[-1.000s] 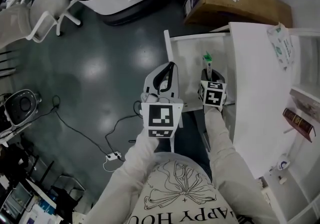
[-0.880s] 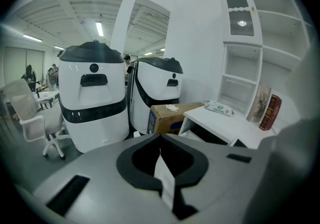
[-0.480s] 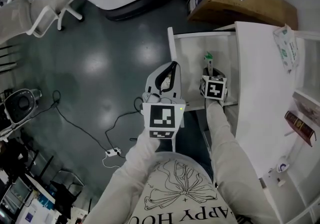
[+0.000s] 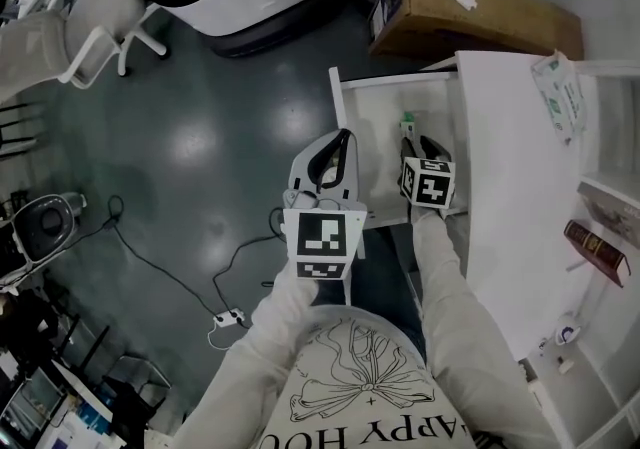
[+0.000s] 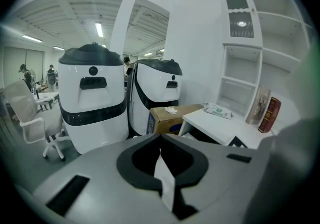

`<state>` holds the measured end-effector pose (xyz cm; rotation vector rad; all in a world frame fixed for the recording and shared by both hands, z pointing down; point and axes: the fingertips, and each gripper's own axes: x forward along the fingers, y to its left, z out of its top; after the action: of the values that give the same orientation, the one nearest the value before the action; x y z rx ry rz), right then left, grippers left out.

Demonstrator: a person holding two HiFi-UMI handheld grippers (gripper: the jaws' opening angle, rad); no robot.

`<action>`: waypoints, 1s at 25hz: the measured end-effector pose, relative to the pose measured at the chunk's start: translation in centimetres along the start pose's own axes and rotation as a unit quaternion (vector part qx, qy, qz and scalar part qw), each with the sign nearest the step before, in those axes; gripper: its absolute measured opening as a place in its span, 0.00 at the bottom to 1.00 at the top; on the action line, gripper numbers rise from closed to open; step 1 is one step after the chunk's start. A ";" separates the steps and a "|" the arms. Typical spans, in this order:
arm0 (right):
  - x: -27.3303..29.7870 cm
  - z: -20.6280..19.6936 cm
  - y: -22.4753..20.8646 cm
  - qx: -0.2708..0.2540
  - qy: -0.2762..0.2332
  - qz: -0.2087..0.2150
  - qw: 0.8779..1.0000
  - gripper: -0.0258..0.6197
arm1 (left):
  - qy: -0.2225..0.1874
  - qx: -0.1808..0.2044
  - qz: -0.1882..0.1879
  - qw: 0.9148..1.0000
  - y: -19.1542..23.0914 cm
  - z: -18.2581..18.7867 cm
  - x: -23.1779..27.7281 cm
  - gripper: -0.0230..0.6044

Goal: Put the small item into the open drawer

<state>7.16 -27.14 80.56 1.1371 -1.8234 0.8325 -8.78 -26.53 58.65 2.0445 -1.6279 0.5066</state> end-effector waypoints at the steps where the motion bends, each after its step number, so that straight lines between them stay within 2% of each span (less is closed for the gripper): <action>1: -0.8 0.6 0.0 0.001 -0.011 -0.002 1.000 0.27 | -0.004 0.002 0.000 1.000 -0.1 0.5 -0.1 0.04; 6: -5.9 4.1 0.0 0.012 -0.080 -0.017 0.997 0.19 | -0.025 0.008 -0.002 1.000 -1.0 3.1 -0.8 0.04; 10: -10.6 7.5 0.1 0.017 -0.142 -0.021 0.990 0.17 | -0.047 0.016 -0.006 0.999 -2.0 5.6 -1.4 0.04; 16: -18.3 12.4 -0.3 0.025 -0.232 -0.023 0.972 0.13 | -0.084 0.034 -0.018 0.996 -4.3 9.6 -2.6 0.04; 25: -28.5 17.2 -0.8 0.016 -0.339 -0.038 0.940 0.11 | -0.136 0.043 -0.025 0.989 -5.9 14.6 -4.9 0.04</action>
<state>10.37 -31.03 47.69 1.6439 -2.2939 0.4428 -4.19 -29.91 43.11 2.2956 -1.7284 0.2946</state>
